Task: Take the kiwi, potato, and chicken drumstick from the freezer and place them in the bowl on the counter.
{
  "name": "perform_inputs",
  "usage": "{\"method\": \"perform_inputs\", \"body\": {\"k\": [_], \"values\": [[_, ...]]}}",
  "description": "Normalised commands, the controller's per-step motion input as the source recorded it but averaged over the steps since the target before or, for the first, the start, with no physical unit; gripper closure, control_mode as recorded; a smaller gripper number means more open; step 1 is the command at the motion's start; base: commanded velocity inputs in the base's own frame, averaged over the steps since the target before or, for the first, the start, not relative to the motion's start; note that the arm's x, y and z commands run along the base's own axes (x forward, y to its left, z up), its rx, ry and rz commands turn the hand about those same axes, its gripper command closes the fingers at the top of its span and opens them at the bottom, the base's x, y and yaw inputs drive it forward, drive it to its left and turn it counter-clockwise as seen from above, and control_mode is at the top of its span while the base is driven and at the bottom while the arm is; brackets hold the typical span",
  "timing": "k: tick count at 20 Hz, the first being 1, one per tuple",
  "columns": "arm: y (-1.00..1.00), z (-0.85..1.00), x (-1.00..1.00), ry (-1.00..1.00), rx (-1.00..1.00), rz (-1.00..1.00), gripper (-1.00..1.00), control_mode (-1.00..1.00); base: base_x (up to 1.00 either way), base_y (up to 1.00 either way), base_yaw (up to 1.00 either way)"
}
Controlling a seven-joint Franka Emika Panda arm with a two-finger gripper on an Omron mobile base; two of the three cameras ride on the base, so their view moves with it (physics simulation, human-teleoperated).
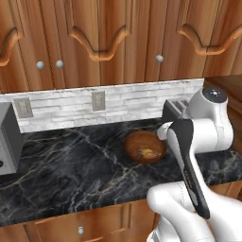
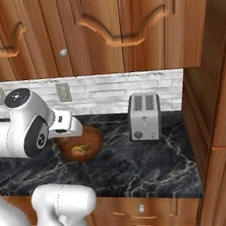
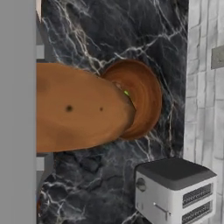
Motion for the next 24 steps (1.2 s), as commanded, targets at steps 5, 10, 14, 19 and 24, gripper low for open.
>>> {"method": "perform_inputs", "body": {"k": [5, 10, 14, 19, 24], "values": [[0.0, -0.71, 0.72, 0.07, 0.0, 0.0, 1.0, -1.0, 0.0, 0.0, 0.0], [0.0, -0.57, 0.78, 0.06, 0.0, 0.0, 1.0, -1.0, 0.0, 0.0, 0.0], [0.0, -0.5, 0.74, 0.07, 0.0, 0.0, 1.0, -1.0, 0.0, 0.0, 0.0], [0.0, -0.4, 0.66, 0.07, 0.0, 0.0, 1.0, -1.0, 0.0, 0.0, 0.0], [0.0, -0.26, 0.39, 0.09, 0.0, 0.0, 1.0, -1.0, 0.0, 0.0, 0.0]]}}
